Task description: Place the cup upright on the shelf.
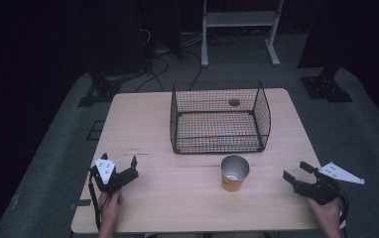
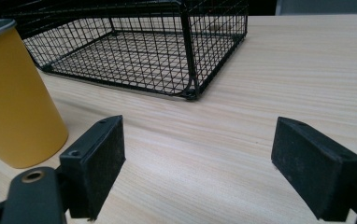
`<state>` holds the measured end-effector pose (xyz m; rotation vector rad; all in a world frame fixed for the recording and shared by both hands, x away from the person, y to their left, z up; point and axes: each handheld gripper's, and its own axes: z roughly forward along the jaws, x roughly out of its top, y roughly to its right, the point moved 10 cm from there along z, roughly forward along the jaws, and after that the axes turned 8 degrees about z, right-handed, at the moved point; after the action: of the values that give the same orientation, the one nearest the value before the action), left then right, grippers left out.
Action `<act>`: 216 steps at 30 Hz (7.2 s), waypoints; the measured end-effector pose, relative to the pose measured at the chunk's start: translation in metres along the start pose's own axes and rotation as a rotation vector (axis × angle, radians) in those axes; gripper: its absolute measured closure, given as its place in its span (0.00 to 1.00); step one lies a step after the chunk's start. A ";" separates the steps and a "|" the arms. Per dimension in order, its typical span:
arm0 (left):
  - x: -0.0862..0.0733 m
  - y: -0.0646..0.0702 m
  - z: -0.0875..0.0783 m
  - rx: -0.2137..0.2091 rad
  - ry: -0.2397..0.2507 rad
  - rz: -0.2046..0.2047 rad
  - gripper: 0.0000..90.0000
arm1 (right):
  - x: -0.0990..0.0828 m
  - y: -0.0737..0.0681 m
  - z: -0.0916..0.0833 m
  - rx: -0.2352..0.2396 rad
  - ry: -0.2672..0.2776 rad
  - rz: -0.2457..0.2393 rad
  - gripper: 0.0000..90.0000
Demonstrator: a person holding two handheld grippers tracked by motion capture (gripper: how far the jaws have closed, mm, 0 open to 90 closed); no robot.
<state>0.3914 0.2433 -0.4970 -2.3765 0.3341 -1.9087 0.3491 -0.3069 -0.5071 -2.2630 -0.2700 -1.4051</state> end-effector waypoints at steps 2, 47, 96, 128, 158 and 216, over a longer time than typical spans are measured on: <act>0.000 0.000 0.000 0.000 -0.001 -0.001 0.01 | -0.001 0.000 0.000 0.002 -0.003 0.002 0.19; 0.000 0.002 -0.001 -0.007 0.005 0.007 0.01 | 0.006 -0.065 0.010 0.146 -0.096 -0.138 0.15; 0.001 0.002 -0.002 -0.011 0.009 0.003 0.01 | -0.010 -0.147 0.039 0.235 -0.224 -0.290 0.03; 0.001 0.002 -0.002 -0.012 0.010 0.001 0.01 | -0.004 -0.157 0.078 0.228 -0.234 -0.283 0.02; 0.001 0.002 -0.002 -0.013 0.011 0.001 0.01 | 0.004 -0.159 0.076 0.291 -0.279 -0.273 0.16; 0.001 0.001 -0.002 -0.011 0.009 -0.004 0.01 | 0.173 -0.185 0.124 0.425 -0.342 -0.312 0.16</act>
<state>0.3898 0.2420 -0.4962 -2.3777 0.3414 -1.9254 0.4537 -0.0988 -0.3490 -2.1414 -0.9708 -0.9634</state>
